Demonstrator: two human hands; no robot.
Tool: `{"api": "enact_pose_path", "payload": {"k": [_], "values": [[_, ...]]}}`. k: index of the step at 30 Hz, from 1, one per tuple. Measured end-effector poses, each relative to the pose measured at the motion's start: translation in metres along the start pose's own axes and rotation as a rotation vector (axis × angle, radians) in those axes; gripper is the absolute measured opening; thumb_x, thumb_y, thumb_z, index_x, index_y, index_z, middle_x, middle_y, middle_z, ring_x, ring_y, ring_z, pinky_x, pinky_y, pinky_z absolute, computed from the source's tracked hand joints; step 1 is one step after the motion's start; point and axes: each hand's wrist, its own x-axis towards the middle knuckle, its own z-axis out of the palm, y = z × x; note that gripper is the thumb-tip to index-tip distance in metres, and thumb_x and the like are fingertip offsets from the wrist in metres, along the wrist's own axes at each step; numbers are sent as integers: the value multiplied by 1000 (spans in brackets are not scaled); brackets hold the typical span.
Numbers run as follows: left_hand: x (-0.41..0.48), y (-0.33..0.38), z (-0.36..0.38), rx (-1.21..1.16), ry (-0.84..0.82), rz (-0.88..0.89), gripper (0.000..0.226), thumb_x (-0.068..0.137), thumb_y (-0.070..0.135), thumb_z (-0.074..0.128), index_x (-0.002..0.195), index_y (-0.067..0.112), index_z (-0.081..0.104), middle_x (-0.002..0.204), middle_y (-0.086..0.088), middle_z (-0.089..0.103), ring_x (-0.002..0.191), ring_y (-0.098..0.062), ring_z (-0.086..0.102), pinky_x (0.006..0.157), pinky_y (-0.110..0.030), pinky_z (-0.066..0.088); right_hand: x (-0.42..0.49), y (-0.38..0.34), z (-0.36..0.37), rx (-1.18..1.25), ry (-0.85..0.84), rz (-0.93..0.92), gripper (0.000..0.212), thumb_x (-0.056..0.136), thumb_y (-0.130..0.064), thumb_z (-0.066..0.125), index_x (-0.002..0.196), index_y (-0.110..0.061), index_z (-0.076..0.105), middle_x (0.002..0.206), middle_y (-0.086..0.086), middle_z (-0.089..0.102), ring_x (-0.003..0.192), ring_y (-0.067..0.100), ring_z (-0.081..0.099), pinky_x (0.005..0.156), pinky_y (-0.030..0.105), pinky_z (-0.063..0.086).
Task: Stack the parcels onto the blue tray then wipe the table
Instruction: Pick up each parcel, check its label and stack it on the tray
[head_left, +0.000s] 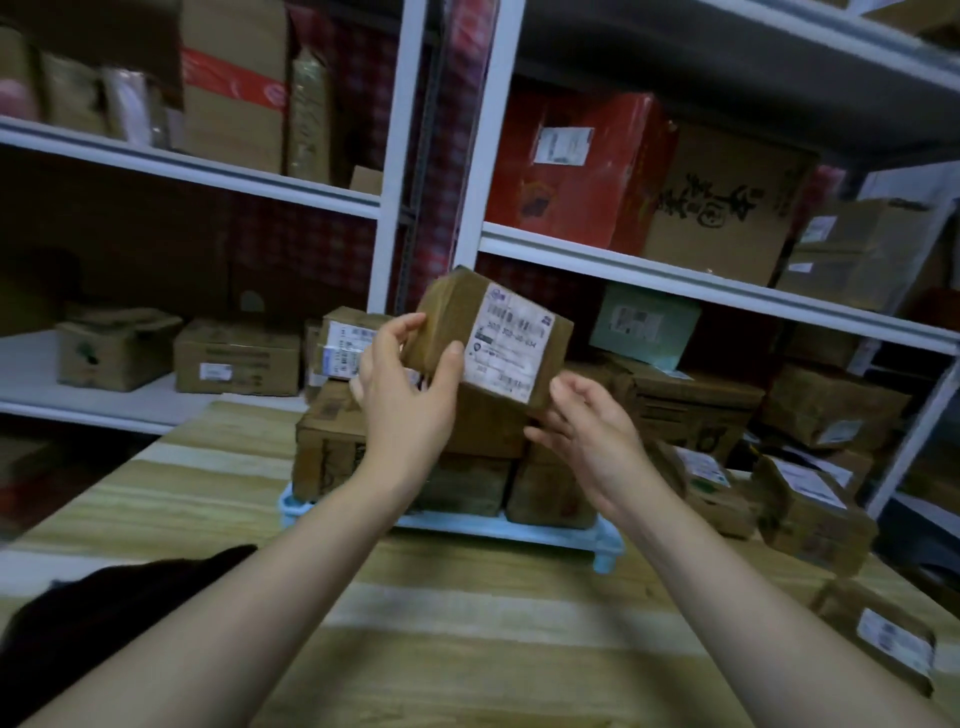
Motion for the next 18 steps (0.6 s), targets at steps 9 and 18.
{"api": "enact_pose_path", "payload": {"k": [9, 18], "values": [[38, -28, -53, 83, 212, -215, 56, 87, 61, 52, 136, 37, 42, 139, -6, 42, 132, -27, 31, 104, -34, 29, 18, 4, 84, -537, -148, -237, 47, 98, -26, 61, 143, -24, 49, 129, -14, 58, 114, -1, 56, 101, 28, 49], [70, -61, -70, 150, 226, -436, 66, 86, 72, 41, 140, 33, 42, 143, -8, 44, 136, -31, 31, 105, -49, 33, 28, 22, 111, -942, -200, -371, 56, 96, -32, 59, 148, -36, 36, 120, -12, 43, 128, 15, 36, 107, 34, 31]]}}
